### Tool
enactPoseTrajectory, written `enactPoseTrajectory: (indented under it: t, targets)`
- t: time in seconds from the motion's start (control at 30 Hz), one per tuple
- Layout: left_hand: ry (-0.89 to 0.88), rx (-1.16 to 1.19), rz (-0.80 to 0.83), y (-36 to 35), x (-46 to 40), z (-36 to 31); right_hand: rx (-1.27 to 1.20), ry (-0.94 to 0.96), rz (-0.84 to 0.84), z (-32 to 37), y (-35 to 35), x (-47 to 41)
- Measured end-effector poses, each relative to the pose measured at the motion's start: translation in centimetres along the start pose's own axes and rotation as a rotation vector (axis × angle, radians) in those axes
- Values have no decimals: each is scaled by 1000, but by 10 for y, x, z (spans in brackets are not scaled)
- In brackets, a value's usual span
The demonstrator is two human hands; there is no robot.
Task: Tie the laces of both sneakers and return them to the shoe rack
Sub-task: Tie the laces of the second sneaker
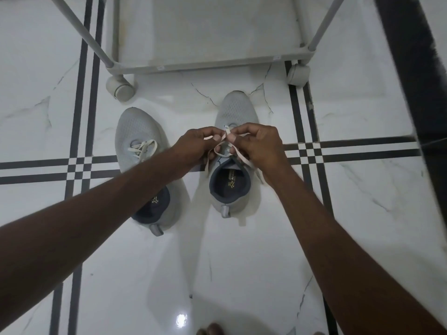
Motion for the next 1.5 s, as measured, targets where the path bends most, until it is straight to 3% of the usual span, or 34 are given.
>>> enactPoseTrajectory:
  t: [0.43,0.63,0.83,1.03,1.13,1.27,1.37,1.5]
  targets:
    - [-50,-72,133,14,7,-9,181,72,94,3,-4,10]
    - [43,-83,-17,8,3,-12,222,119,100,5,-4,11]
    - [71,30,-52,0,-1,-14,213,101,159,8,-3,13]
    - [76,162,129,-2,3,-16,241,125,181,8,-3,10]
    - [66,160,141,-5,6,-15,256,131,187,8,-4,9]
    - [89,152,57,-6,0,-9,161,21,252,3,0,4]
    - [95,156,85,-7,1,-10,46,-83,320,1,6,-1]
    - [-56,-78,164,-4,5,-25,33,-96,352,-1,8,-5]
Point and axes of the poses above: each hand's wrist, its own x-axis away from the middle knuckle, its own y-axis out of the back of the hand, z = x × y, the point moved 2 cm from there along -x, towards the middle knuckle, and after that the axes turned 11 degrees about -y, right-handed, at the moved point
